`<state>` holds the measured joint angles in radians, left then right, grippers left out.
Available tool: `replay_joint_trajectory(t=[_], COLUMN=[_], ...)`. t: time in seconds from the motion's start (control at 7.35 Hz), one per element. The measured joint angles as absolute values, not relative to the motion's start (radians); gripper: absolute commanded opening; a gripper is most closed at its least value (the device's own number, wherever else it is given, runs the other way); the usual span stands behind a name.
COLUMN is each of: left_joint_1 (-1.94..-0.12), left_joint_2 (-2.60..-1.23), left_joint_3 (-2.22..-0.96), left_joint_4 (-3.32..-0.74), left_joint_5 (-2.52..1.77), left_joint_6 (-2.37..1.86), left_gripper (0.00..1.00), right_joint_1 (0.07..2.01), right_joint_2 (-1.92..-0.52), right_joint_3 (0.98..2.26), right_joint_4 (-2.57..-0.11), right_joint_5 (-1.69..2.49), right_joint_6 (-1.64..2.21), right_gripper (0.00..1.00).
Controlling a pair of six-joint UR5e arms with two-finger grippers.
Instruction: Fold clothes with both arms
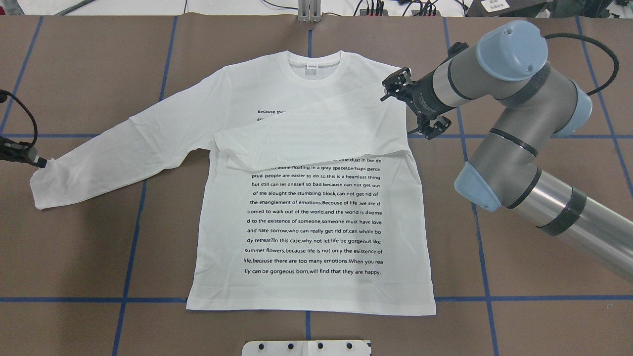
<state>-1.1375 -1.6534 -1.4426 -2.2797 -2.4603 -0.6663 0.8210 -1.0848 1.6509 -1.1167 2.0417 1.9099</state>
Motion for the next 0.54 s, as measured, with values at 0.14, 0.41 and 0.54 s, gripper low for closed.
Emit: replay_joint_trajectory(t=[0.14,0.41,0.54], left_joint_1=[-1.138,-1.132,-1.119], left_joint_2=[-1.720,-1.917,-2.008], left_joint_3=[-1.489,-1.538,-1.541], left_joint_4=[-2.218,-2.072,-2.043], left_joint_5=[-2.497,-2.552,-2.573], left_joint_6=[-0.730,-0.909,-1.021], left_gripper=[0.00,0.00,0.00], right_joint_1=[0.845,0.885,0.901], right_joint_2=[-1.106,-1.161,-1.186], right_joint_3=[1.658,1.681,1.688], right_joint_4=[-1.117,-1.116,-1.115], right_joint_5=[2.065,2.100,2.108], right_joint_6=[1.877,1.805,1.768], right_gripper=[0.99,0.99,0.99])
